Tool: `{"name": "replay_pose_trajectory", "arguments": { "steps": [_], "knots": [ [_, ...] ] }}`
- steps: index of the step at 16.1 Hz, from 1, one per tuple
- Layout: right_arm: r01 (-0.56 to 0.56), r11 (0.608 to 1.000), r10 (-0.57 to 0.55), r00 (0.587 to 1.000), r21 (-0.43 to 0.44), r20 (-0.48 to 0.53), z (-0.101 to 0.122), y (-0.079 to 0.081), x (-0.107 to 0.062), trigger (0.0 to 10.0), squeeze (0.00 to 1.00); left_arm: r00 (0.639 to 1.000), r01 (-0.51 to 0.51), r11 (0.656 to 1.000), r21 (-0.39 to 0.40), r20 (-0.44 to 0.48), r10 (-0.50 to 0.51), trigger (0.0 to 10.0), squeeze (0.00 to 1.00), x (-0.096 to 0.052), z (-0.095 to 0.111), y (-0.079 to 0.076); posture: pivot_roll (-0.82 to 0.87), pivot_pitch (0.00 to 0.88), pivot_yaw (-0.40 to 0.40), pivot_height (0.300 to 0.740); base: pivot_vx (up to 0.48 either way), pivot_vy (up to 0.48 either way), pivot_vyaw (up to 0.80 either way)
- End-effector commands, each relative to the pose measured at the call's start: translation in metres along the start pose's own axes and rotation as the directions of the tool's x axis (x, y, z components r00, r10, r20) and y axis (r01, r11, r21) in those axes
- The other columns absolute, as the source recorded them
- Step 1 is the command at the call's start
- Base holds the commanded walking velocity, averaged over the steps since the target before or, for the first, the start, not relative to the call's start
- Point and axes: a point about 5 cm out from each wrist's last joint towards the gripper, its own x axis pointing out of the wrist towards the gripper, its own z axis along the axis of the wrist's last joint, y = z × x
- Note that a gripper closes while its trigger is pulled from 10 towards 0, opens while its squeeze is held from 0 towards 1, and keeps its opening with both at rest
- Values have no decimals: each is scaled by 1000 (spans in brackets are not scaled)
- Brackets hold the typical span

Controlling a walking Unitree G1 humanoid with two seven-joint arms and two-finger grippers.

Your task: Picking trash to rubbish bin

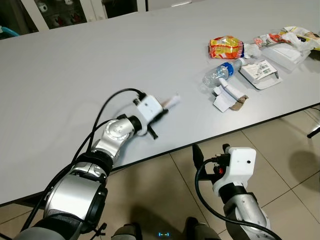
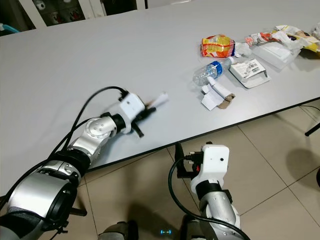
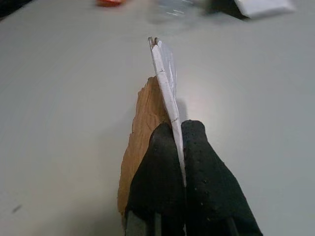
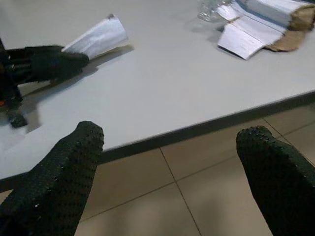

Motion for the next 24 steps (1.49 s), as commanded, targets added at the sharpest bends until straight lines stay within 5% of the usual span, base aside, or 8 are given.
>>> {"name": "replay_pose_trajectory", "arguments": {
  "steps": [1,8,15,24],
  "knots": [
    [-1,1000,1,1000,0,-12,-1,-3,0,10000,0,997,-73,995,-61,15,74,0,0,-3,0,8,95,179,26,740,0,0,0],
    [44,998,-42,998,-51,43,10,-18,6,10000,0,936,-320,915,-247,63,345,0,0,-21,-11,12,131,143,-15,740,0,0,0],
    [73,993,-67,996,-97,64,16,-26,13,10000,0,946,-280,904,-324,64,316,0,0,-25,-11,-32,145,118,-41,740,0,0,-334],
    [92,988,-84,994,-122,70,18,-30,16,10000,0,948,-281,895,-347,42,315,0,0,-20,-3,-37,133,101,-43,740,0,0,0]
  ]
}}
